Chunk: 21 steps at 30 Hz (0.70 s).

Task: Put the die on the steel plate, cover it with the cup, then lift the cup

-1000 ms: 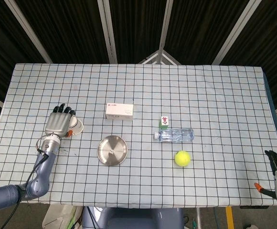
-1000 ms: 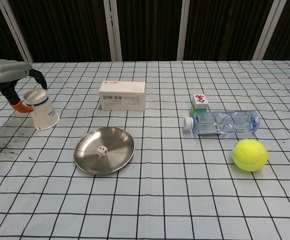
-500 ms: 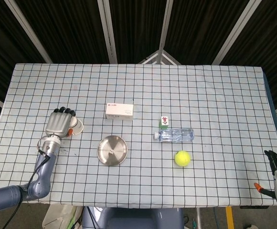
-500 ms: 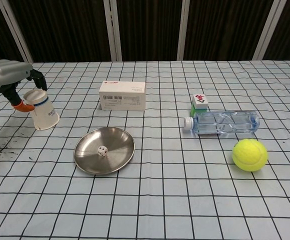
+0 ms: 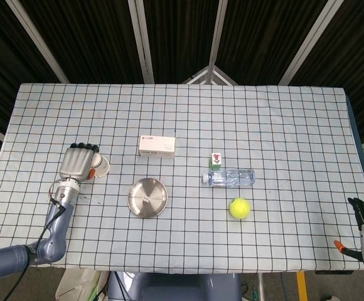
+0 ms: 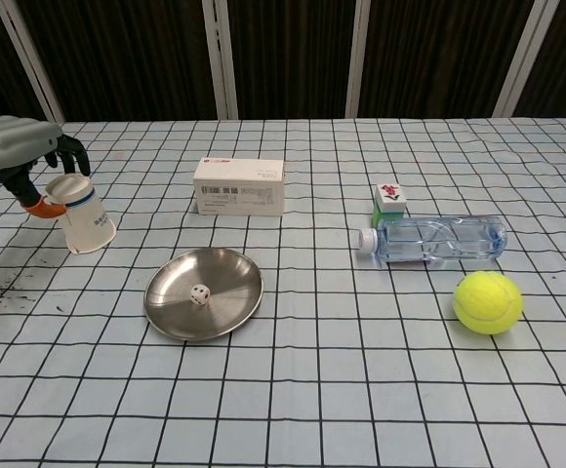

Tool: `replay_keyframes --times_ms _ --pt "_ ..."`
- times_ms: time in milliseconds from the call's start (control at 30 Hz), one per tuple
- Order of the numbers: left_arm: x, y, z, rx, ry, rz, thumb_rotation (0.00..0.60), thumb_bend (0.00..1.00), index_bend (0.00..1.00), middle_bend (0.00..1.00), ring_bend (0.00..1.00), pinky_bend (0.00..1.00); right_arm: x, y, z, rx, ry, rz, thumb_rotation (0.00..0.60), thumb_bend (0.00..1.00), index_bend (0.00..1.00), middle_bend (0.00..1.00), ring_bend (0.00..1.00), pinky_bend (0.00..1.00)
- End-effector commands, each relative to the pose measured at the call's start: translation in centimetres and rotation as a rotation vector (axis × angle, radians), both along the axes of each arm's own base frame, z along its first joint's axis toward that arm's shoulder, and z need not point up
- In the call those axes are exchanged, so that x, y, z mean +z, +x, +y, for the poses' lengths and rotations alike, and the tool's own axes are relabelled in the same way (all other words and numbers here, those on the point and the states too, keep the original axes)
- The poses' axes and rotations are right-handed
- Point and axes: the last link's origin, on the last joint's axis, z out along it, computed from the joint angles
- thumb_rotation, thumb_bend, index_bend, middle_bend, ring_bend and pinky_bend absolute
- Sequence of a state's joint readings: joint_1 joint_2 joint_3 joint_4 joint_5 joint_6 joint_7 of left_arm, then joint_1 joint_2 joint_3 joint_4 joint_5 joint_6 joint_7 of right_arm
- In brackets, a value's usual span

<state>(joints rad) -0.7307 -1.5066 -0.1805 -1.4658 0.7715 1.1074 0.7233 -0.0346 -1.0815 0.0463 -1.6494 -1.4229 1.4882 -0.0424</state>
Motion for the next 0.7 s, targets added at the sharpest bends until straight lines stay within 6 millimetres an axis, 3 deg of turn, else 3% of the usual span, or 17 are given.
replay_keyframes --times_ms 33,467,633,700 --pt "0.1 -0.7 -0.4 0.004 0.0 0.015 0.6 0.47 0.31 0.35 0.3 0.24 0.0 0.0 0.0 0.0 0.0 0.0 0.6 0.04 0.11 0.12 0.12 0.05" --pt "0.9 0.1 -0.4 -0.015 0.023 -0.04 0.6 0.47 0.31 0.36 0.28 0.24 -0.1 0.0 -0.1 -0.002 0.006 -0.002 0.6 0.04 0.11 0.12 0.12 0.05" --pt "2.7 2.9 -0.6 -0.089 0.055 -0.102 0.6 0.47 0.32 0.36 0.28 0.24 -0.1 0.1 -0.1 -0.001 0.003 -0.004 0.6 0.04 0.11 0.12 0.12 0.05" --pt "3.9 4.9 -1.3 -0.132 0.049 -0.116 0.6 0.47 0.32 0.36 0.28 0.24 0.0 0.1 -0.1 0.0 0.001 -0.007 0.6 0.04 0.11 0.12 0.12 0.05"
